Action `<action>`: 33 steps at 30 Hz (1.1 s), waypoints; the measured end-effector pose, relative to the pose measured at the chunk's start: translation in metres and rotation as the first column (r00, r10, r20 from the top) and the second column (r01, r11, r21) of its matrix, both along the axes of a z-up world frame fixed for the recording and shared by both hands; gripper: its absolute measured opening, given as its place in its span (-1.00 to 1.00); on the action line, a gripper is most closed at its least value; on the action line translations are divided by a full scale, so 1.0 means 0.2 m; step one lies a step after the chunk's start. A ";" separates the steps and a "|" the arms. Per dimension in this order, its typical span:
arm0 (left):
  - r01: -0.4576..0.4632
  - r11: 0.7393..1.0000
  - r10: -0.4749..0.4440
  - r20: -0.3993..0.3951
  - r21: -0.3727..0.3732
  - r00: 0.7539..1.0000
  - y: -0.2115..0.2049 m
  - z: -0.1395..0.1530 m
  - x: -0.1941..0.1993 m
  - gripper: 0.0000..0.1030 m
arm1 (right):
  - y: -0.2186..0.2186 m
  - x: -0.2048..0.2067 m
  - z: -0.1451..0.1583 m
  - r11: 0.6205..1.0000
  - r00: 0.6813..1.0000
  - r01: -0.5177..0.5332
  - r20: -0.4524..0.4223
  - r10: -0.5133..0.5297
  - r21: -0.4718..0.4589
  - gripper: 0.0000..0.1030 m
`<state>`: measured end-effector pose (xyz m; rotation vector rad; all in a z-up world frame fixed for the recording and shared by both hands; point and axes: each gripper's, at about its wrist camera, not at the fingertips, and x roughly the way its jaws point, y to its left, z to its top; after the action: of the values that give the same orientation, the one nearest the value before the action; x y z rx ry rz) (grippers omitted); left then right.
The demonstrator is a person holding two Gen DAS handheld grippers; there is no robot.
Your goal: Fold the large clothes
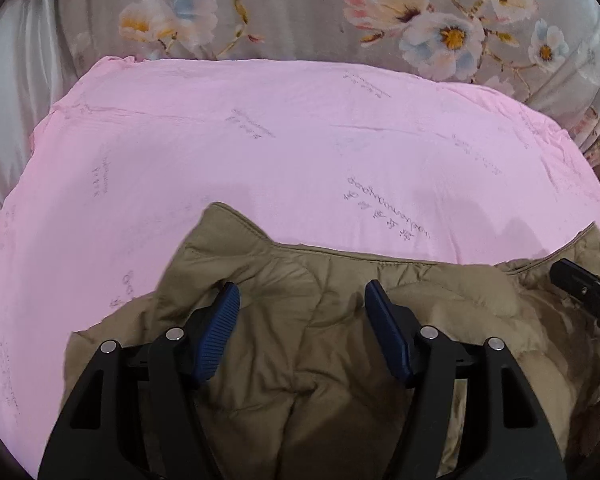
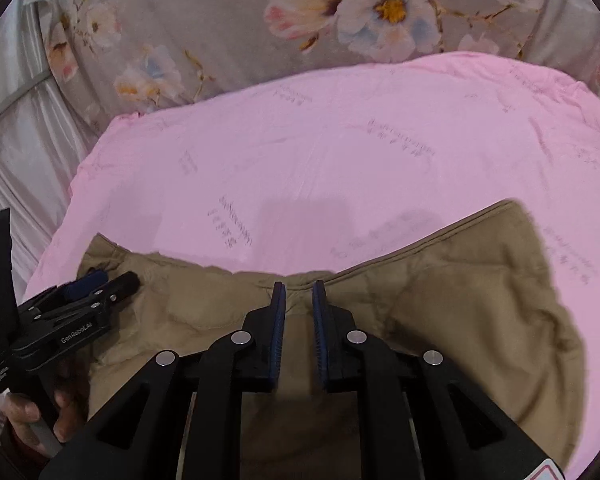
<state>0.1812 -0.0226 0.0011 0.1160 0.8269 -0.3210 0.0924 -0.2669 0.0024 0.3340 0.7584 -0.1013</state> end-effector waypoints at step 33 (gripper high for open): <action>-0.162 0.987 0.161 -0.048 -0.010 0.986 0.25 -0.16 0.21 0.61 | -0.36 -0.04 -0.29 0.979 0.978 0.196 -0.090 -0.190 0.062 -0.84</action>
<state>0.2223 0.0279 -0.0312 0.0278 0.8750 -0.1774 0.0850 -0.3392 -0.0546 0.4727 0.8131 -0.2736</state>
